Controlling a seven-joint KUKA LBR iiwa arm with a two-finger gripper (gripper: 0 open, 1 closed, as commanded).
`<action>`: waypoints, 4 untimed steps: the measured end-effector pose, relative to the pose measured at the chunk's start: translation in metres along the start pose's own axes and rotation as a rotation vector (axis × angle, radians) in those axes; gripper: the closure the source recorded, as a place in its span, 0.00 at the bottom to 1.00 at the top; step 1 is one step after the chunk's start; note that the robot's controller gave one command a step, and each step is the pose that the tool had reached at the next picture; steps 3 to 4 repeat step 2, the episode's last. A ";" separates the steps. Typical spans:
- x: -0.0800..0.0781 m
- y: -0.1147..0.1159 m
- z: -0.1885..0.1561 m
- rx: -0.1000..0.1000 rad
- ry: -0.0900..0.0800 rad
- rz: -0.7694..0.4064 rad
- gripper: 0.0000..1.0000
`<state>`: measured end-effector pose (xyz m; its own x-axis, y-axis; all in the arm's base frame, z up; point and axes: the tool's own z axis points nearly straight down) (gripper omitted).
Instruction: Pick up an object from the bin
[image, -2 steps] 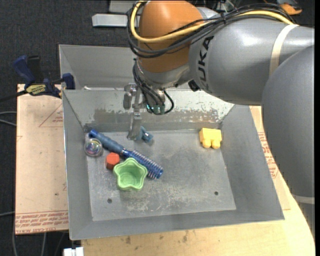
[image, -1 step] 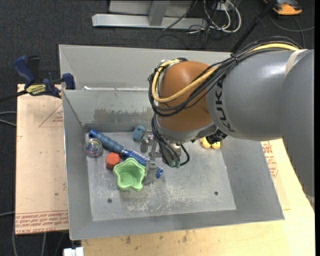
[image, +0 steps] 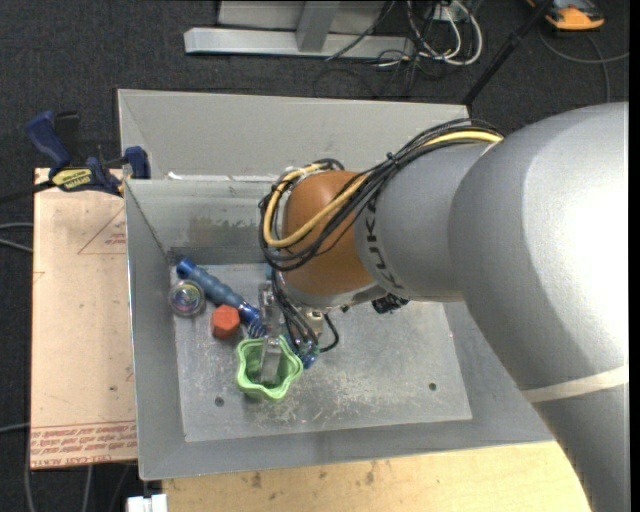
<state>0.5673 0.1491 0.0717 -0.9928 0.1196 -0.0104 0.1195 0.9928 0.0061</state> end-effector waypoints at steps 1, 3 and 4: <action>-0.002 0.002 -0.006 -0.005 -0.005 0.002 1.00; -0.009 0.012 -0.132 0.001 0.000 -0.112 1.00; -0.009 0.012 -0.132 0.001 0.000 -0.112 1.00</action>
Offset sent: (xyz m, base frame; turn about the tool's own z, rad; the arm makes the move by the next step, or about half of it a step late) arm 0.0000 0.0000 0.0000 0.0000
